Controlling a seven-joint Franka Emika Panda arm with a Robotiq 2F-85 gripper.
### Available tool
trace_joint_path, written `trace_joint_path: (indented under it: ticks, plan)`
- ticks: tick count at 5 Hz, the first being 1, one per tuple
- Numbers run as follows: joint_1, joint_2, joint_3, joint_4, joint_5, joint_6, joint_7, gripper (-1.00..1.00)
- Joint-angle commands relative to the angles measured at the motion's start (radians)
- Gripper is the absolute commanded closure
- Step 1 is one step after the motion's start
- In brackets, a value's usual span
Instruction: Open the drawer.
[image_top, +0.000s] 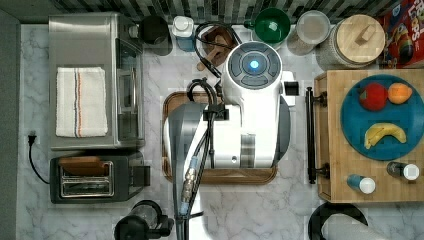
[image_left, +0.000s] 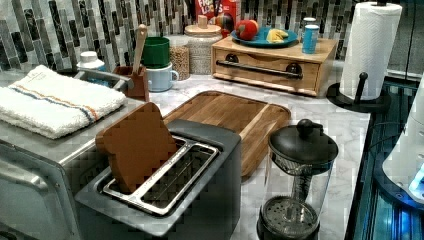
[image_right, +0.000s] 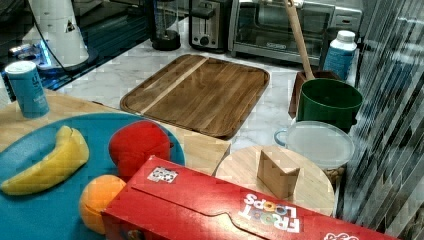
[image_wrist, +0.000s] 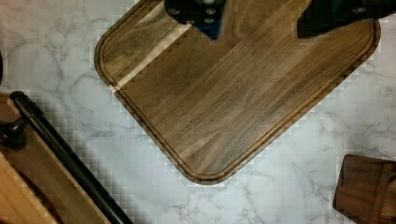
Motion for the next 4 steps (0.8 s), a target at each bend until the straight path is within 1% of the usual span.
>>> trace_joint_path:
  ticks: [1,2,3,4]
  plan:
    - [0.001,0.005,0.004,-0.001,-0.001,0.003,-0.002,-1.00]
    - [-0.010,-0.045,-0.012,-0.095,0.010,0.066,-0.109,-1.00]
    - [-0.041,-0.080,-0.035,-0.169,0.032,0.125,-0.330,-1.00]
    - [-0.081,-0.100,-0.055,-0.214,0.044,0.148,-0.516,-1.00]
